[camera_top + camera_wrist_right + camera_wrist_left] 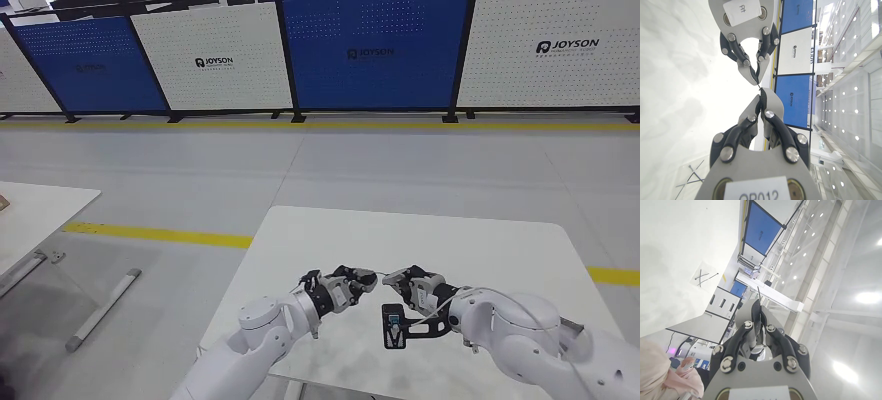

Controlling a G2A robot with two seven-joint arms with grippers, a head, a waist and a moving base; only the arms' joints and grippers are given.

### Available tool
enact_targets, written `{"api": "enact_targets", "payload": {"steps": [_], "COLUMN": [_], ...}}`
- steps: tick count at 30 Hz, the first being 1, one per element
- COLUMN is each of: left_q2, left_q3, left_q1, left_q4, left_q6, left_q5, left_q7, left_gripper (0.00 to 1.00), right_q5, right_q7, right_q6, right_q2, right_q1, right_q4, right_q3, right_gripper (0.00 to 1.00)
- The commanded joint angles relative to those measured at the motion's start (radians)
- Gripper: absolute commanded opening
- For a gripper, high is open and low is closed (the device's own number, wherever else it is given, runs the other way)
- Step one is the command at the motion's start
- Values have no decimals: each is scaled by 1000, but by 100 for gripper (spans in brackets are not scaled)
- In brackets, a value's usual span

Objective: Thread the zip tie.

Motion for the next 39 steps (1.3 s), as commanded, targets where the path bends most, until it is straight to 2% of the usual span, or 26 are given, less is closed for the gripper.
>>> {"api": "enact_targets", "payload": {"steps": [1,4,8,11,13,14,22,23,32,33,34,35,36,39], "left_q2": [-2,-4,-5,-6,-6,-7,-10,-11,-14,-15,-15,-15,-15,-16], "left_q3": [5,9,10,10,10,10,11,12,18,18,18,17,17,14], "left_q1": [-4,-8,-5,-3,-3,-3,-7,-9,-13,-13,-12,-12,-11,-8], "left_q4": [4,8,5,2,1,1,4,6,9,9,9,9,9,13], "left_q6": [2,4,0,-2,-4,-4,-1,-1,1,0,0,-1,-3,-6], "left_q5": [1,2,3,6,7,8,9,8,17,19,21,23,25,30], "left_q7": [4,8,7,5,5,5,6,7,12,12,12,14,16,22], "left_gripper": [0,33,27,26,21,14,5,0,0,0,0,0,0,0], "right_q5": [0,0,0,0,0,0,0,0,0,0,0,0,0,0], "right_q7": [0,0,0,0,0,0,0,0,-2,-4,-4,-3,-2,-6], "right_q6": [0,0,0,0,0,0,0,0,4,4,3,1,1,0], "right_q2": [0,0,0,0,0,0,0,0,0,-1,-1,-1,0,6], "right_q1": [0,0,0,0,0,0,0,0,-6,-14,-20,-28,-34,-59], "right_q4": [0,0,0,0,0,0,0,0,2,5,7,9,10,10], "right_q3": [0,0,0,0,0,0,0,0,2,8,14,24,31,58], "right_gripper": [0,0,0,0,0,0,0,0,0,27,49,83,100,100]}}
